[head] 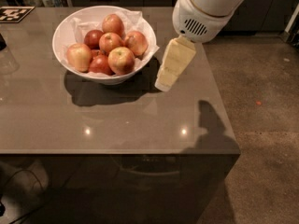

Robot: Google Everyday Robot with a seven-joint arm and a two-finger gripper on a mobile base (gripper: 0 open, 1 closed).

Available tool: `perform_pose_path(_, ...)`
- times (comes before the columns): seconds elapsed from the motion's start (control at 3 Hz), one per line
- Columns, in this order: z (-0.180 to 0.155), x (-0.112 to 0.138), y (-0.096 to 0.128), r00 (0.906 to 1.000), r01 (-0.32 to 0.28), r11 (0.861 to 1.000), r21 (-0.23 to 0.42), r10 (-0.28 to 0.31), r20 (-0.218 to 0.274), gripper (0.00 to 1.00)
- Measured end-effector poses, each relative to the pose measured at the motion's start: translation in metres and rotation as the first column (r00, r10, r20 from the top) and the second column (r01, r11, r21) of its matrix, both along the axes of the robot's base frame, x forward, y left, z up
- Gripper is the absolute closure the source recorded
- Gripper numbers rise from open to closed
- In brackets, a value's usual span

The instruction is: Pick apple from white bowl

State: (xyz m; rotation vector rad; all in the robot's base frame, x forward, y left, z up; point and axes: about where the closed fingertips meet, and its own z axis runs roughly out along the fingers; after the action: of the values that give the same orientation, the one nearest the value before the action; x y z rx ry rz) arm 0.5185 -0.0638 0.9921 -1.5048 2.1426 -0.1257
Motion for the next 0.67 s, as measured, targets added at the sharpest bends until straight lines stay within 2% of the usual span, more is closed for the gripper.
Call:
perform_pose_path(0.33, 0.0, -0.009, 0.006, 0.9998, -0.017, 1.0, 0.017, 0.017, -0.007, 0.0)
perform_pose_path(0.67, 0.005, -0.036, 0.028, 0.9979, -0.049, 0.996, 0.079, 0.052, -0.038, 0.0)
